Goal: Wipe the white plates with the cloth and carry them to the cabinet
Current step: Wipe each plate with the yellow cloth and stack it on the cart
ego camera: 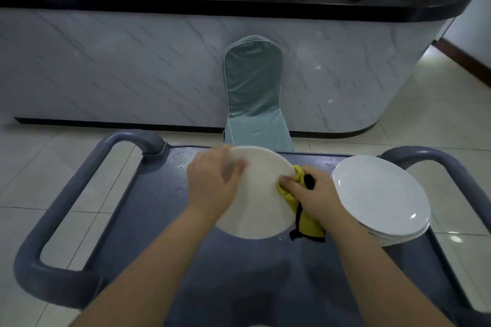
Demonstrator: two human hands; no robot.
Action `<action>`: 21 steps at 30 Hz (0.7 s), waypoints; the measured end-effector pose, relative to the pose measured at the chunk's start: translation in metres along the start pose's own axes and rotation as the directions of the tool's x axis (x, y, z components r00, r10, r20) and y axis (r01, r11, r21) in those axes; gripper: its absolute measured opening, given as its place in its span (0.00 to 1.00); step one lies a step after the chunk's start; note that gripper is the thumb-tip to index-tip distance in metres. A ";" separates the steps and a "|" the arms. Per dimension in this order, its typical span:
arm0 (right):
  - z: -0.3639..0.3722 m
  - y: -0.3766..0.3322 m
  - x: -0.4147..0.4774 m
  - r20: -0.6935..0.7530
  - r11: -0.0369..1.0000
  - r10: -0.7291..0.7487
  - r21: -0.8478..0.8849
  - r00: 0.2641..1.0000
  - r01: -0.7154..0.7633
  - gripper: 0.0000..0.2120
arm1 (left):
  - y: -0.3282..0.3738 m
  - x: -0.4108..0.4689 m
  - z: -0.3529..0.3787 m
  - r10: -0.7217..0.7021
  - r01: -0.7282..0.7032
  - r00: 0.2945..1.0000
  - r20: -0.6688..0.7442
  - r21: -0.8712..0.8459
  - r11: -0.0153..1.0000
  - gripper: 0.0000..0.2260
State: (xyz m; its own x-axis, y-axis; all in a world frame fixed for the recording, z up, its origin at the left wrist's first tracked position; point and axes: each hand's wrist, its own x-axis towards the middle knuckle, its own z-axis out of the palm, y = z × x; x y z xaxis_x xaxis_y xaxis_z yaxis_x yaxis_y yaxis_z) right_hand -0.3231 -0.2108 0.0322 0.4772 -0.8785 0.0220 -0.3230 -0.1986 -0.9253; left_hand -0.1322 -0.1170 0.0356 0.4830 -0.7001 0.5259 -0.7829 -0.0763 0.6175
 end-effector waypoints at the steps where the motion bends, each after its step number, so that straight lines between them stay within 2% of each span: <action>1: -0.002 -0.006 0.005 0.049 0.989 -0.083 -0.117 0.995 0.089 0.08 | 0.004 0.004 0.004 0.202 -0.209 0.976 0.078 0.092 0.974 0.07; 2: -0.003 -0.014 0.011 0.114 0.949 -0.177 -0.242 0.978 0.200 0.12 | 0.011 0.011 0.007 0.331 -0.351 0.930 0.160 0.120 0.929 0.07; 3: -0.004 -0.024 0.016 0.168 0.894 -0.265 -0.326 0.950 0.307 0.14 | 0.019 0.019 0.008 0.405 -0.432 0.892 0.200 0.120 0.894 0.08; 5: -0.008 -0.046 0.026 0.187 0.813 -0.416 -0.362 0.890 0.456 0.14 | 0.031 0.036 0.003 0.449 -0.473 0.874 0.185 0.114 0.874 0.09; 7: -0.016 -0.055 0.032 0.110 0.806 -0.502 -0.301 0.858 0.510 0.11 | 0.033 0.051 -0.005 0.415 -0.421 0.907 0.073 0.099 0.902 0.09; 8: -0.020 -0.057 0.032 0.042 0.840 -0.488 -0.250 0.872 0.482 0.10 | 0.032 0.057 -0.011 0.334 -0.333 0.943 -0.004 0.049 0.942 0.09; 9: -0.022 -0.056 0.030 -0.035 0.887 -0.435 -0.189 0.900 0.422 0.09 | 0.030 0.059 -0.015 0.183 -0.188 0.981 -0.071 -0.062 0.980 0.07; 10: -0.024 -0.053 0.026 -0.099 0.932 -0.357 -0.112 0.929 0.346 0.08 | 0.027 0.059 -0.016 -0.010 -0.018 0.993 -0.121 -0.227 0.974 0.06; 12: -0.020 -0.036 0.016 -0.119 0.982 -0.178 0.040 0.977 0.184 0.06 | 0.017 0.047 -0.013 -0.350 0.254 0.926 -0.141 -0.453 0.855 0.08; 13: -0.016 -0.026 0.010 -0.091 0.991 -0.108 0.067 0.990 0.114 0.04 | 0.011 0.037 -0.011 -0.429 0.336 0.898 -0.103 -0.468 0.817 0.08; 14: -0.011 -0.017 0.004 -0.059 0.996 -0.059 0.067 0.997 0.063 0.03 | 0.007 0.028 -0.007 -0.435 0.369 0.898 -0.060 -0.435 0.821 0.06; 15: -0.007 -0.010 0.000 -0.047 0.998 -0.026 0.061 0.999 0.029 0.03 | 0.003 0.020 -0.004 -0.378 0.345 0.925 -0.030 -0.349 0.871 0.04; 16: -0.004 -0.006 -0.001 -0.056 0.999 -0.007 0.051 0.998 0.010 0.03 | 0.001 0.014 -0.002 -0.255 0.245 0.967 -0.021 -0.210 0.947 0.04; 17: -0.004 -0.006 0.001 -0.065 1.000 -0.020 0.005 0.998 0.020 0.03 | 0.004 0.014 0.000 -0.075 0.074 0.997 0.002 -0.080 0.994 0.08; 18: -0.005 -0.009 0.004 -0.048 0.993 -0.085 -0.090 0.995 0.080 0.04 | 0.008 0.018 0.003 0.132 -0.133 0.989 0.060 0.019 0.991 0.11; 20: -0.006 -0.024 0.013 0.076 0.897 -0.293 -0.323 0.953 0.302 0.08 | 0.025 0.032 0.005 0.460 -0.482 0.862 0.212 0.062 0.874 0.10; 21: -0.007 -0.034 0.017 0.125 0.829 -0.382 -0.393 0.916 0.399 0.10 | 0.032 0.039 0.004 0.544 -0.573 0.800 0.255 0.053 0.818 0.08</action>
State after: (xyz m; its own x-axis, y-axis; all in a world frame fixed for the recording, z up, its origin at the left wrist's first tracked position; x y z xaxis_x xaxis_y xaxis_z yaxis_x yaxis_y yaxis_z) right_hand -0.3097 -0.2225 0.0664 0.6622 -0.6746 0.3261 -0.3984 -0.6856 -0.6093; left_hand -0.1401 -0.1491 0.0737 -0.1389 -0.7822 0.6074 -0.9379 0.3007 0.1727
